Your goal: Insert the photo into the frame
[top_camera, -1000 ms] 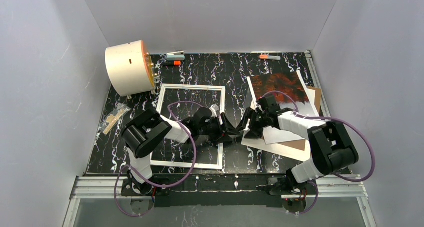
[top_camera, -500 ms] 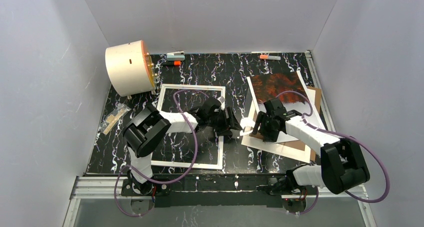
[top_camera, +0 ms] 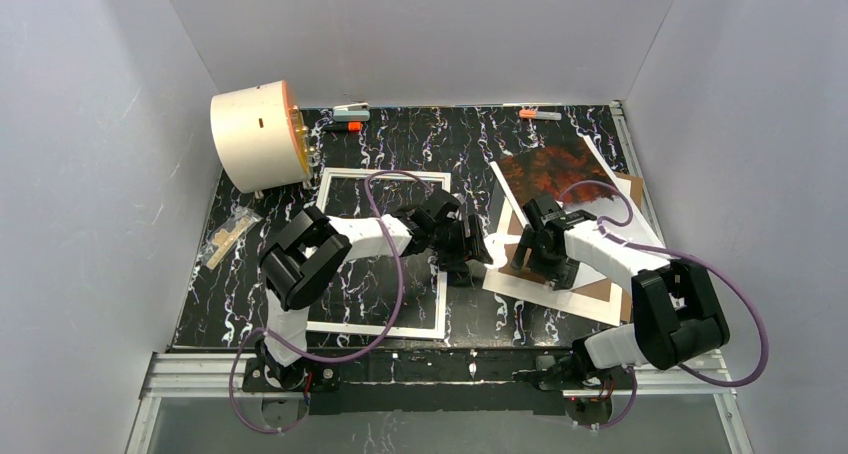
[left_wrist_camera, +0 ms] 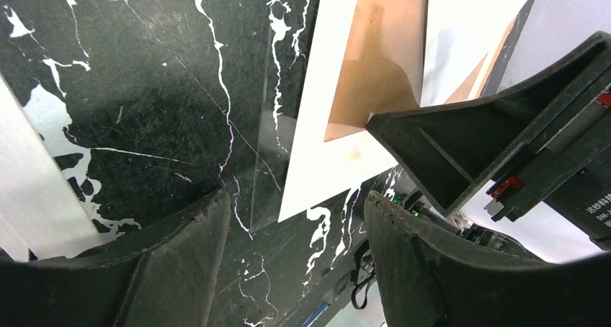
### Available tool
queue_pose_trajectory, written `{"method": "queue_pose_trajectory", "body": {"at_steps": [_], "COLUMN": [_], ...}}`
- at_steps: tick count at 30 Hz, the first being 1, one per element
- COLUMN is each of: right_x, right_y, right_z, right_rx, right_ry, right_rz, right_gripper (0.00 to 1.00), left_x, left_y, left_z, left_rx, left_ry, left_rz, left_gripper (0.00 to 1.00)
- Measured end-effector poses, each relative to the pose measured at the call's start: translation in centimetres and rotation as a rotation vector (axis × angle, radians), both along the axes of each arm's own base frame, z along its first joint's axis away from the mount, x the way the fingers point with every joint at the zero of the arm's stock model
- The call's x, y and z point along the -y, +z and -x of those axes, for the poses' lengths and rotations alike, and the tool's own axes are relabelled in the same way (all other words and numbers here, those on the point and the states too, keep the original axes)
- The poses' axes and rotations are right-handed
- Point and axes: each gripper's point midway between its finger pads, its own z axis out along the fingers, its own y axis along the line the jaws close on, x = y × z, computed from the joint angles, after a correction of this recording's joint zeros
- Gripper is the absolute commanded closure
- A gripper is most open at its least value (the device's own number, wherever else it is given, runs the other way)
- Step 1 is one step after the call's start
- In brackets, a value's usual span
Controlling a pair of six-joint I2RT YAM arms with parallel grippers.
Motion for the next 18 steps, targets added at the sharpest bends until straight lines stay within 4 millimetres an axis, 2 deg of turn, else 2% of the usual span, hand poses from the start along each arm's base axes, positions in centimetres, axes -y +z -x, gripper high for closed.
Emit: {"method": "queue_pose_trajectory", "body": {"at_steps": [4,10,18], "right_x": [0.4,-0.6,-0.7], "right_y": [-0.1,-0.3,-0.9], "right_z": [0.3,0.1,0.5], "right_rx": [-0.029,-0.073,-0.11], "right_ry": [-0.006,0.001,0.005], "right_rz": [0.029,-0.012,-0.022], "right_gripper": [0.01,0.01,0.01], "left_x": [0.1,0.1,0.9], "left_y": [-0.1,0.0,0.0], "left_z": [0.0,0.0,0.3], "left_rx": [-0.005,-0.005,-0.028], "left_ry": [-0.007,-0.019,-0.061], "left_rz": [-0.013,-0.019,0.003], "left_gripper": [0.31,0.28,0.27]}}
